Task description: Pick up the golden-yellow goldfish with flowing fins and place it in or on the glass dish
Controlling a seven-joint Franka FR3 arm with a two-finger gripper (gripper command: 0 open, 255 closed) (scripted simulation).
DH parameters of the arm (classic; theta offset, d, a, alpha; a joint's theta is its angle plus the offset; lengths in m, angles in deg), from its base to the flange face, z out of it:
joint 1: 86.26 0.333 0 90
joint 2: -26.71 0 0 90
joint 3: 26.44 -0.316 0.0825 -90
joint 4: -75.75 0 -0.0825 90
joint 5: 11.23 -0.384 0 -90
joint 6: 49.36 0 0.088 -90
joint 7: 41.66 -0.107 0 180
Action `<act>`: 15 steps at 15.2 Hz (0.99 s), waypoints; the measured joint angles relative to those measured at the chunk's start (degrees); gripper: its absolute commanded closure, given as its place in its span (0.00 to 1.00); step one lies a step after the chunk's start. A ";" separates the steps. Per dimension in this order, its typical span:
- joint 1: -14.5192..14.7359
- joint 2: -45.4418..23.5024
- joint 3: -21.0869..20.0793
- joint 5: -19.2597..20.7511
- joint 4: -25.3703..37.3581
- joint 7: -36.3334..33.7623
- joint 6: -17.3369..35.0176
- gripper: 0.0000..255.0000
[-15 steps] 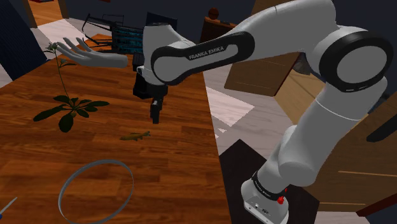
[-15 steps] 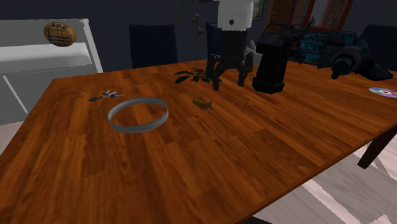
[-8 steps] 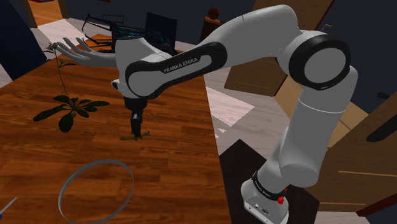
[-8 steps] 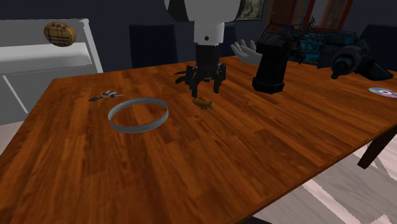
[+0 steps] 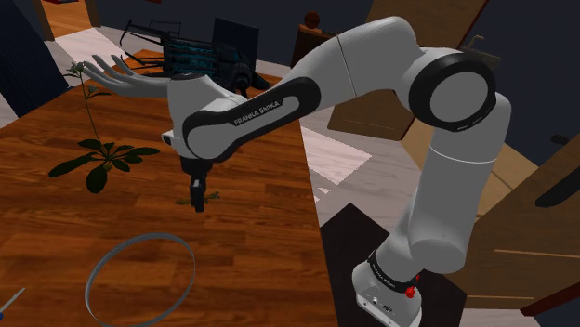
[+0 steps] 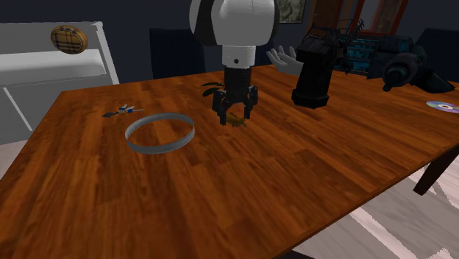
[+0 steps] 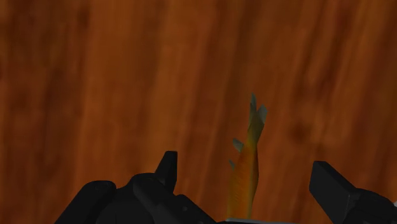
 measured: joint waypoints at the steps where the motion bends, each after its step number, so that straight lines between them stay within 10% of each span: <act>1: 0.03 -0.04 -0.01 0.02 -0.19 -0.06 0.25 0.00; 6: 0.06 -0.09 -0.01 0.04 -0.34 -0.11 0.47 0.00; 7: 0.06 -0.09 -0.01 0.04 -0.34 -0.11 0.47 1.00; 15: 0.07 -0.09 -0.02 0.04 -0.32 -0.12 0.47 1.00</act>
